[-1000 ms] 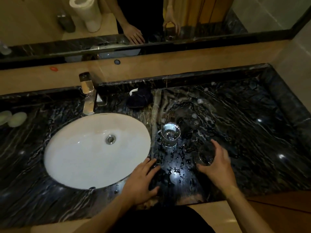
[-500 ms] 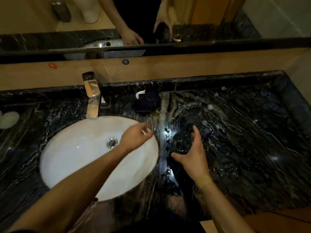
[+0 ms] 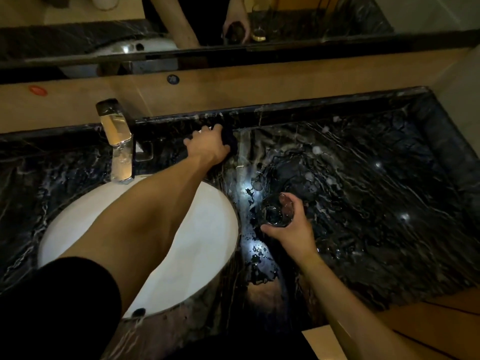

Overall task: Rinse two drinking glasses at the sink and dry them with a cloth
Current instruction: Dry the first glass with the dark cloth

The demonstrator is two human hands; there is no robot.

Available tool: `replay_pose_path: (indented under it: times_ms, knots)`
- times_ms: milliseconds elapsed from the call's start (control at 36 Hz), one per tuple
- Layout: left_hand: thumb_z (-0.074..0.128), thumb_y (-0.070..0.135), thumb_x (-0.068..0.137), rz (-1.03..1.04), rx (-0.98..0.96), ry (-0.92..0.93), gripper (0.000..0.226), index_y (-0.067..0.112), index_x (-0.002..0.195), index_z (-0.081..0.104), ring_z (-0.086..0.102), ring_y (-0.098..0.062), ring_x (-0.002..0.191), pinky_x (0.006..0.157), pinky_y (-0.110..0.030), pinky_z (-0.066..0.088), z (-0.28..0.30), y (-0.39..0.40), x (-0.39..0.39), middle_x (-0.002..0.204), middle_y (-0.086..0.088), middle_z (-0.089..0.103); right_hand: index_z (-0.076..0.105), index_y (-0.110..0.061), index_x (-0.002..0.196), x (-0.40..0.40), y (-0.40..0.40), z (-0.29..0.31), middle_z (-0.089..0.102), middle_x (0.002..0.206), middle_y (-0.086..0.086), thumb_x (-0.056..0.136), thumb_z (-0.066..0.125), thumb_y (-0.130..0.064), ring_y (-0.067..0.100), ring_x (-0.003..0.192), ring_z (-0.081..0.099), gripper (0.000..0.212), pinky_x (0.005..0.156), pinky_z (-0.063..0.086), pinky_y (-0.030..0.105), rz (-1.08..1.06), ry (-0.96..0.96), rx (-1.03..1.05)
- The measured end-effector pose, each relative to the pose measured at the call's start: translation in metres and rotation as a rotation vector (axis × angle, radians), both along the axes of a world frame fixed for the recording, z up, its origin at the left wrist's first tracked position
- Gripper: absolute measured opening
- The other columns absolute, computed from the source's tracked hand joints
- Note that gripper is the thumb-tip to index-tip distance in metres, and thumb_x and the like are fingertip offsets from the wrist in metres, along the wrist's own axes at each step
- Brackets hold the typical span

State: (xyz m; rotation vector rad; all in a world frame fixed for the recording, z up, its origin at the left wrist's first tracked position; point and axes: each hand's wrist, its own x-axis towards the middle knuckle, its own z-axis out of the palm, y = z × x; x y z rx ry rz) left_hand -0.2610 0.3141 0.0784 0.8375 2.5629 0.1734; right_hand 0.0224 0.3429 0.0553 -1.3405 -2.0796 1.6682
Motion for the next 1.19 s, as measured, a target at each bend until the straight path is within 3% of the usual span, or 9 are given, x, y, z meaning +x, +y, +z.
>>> replay_pose_path:
  times_ms: [194,361,472,611,750,917,1028,1083,1194]
  knots:
    - [0.044,0.033,0.103,0.107,0.114,-0.019,0.043,0.021,0.144,0.042,0.044,-0.04,0.129,0.104,-0.056,0.034,-0.004,-0.002,0.002,0.139,-0.017,0.048,0.046,-0.032,0.132,-0.004,0.0,-0.002,0.052,0.112,-0.032,0.069,0.087,-0.003,-0.027,0.092,0.051,0.08,0.072,0.037,-0.006,-0.019,0.009,0.002]
    - [0.042,0.026,0.104,0.165,0.287,0.04,0.037,0.021,0.14,0.046,0.047,-0.038,0.126,0.101,-0.053,0.037,0.0,-0.01,0.008,0.136,-0.017,0.051,0.049,-0.039,0.126,-0.004,0.0,0.003,0.061,0.105,-0.028,0.064,0.089,-0.009,-0.013,0.095,0.057,0.08,0.076,0.042,0.006,-0.05,0.02,0.016]
    - [0.043,0.025,0.102,0.245,0.463,0.012,0.035,0.021,0.137,0.048,0.05,-0.039,0.121,0.1,-0.053,0.043,0.004,-0.02,0.01,0.135,-0.017,0.05,0.052,-0.041,0.124,-0.006,0.002,0.014,0.065,0.107,-0.024,0.062,0.09,-0.011,-0.014,0.094,0.061,0.078,0.079,0.045,0.007,-0.057,0.109,0.014]
    - [0.045,0.019,0.103,0.389,0.727,-0.076,0.033,0.015,0.134,0.052,0.053,-0.034,0.118,0.1,-0.038,0.043,0.02,-0.035,0.027,0.132,-0.018,0.05,0.055,-0.037,0.127,-0.006,0.005,0.038,0.065,0.12,-0.015,0.064,0.091,-0.006,-0.009,0.107,0.06,0.079,0.085,0.046,0.006,-0.015,0.272,-0.03]
    - [0.051,0.018,0.101,0.594,0.978,-0.31,0.027,0.019,0.128,0.056,0.059,-0.025,0.116,0.104,-0.047,0.049,0.033,-0.048,0.045,0.127,-0.01,0.059,0.053,-0.033,0.128,-0.005,0.008,0.059,0.062,0.123,-0.012,0.068,0.087,0.003,-0.012,0.104,0.06,0.077,0.091,0.052,0.02,0.035,0.375,-0.069]
    - [0.057,0.014,0.1,0.841,1.236,-0.539,0.02,0.019,0.119,0.059,0.061,-0.024,0.113,0.098,-0.04,0.054,0.052,-0.061,0.065,0.114,-0.003,0.063,0.054,-0.043,0.122,0.004,0.015,0.066,0.06,0.124,-0.01,0.067,0.089,-0.002,-0.011,0.104,0.059,0.078,0.095,0.051,0.026,0.119,0.379,-0.036]
    - [0.066,0.024,0.094,0.994,1.399,-0.862,0.043,0.011,0.133,0.053,0.063,-0.029,0.115,0.084,-0.042,0.058,0.059,-0.079,0.087,0.126,-0.013,0.064,0.052,-0.05,0.121,0.012,0.022,0.068,0.058,0.127,-0.011,0.066,0.091,-0.006,-0.01,0.112,0.054,0.08,0.099,0.049,0.028,0.206,0.359,0.017]
    - [0.068,0.032,0.09,1.032,1.415,-1.026,0.055,0.011,0.138,0.053,0.061,-0.031,0.121,0.09,-0.045,0.056,0.063,-0.09,0.101,0.133,-0.015,0.063,0.052,-0.052,0.12,0.014,0.025,0.069,0.056,0.129,-0.011,0.065,0.091,-0.008,-0.008,0.116,0.054,0.081,0.103,0.05,0.035,0.239,0.358,0.025]
    - [0.056,0.034,0.098,1.031,1.393,-1.158,0.034,0.015,0.124,0.067,0.064,-0.029,0.116,0.095,-0.044,0.052,0.068,-0.105,0.131,0.123,-0.012,0.07,0.054,-0.054,0.121,0.021,0.027,0.068,0.054,0.134,-0.007,0.059,0.092,-0.023,0.008,0.124,0.056,0.079,0.104,0.05,0.042,0.286,0.363,0.013]
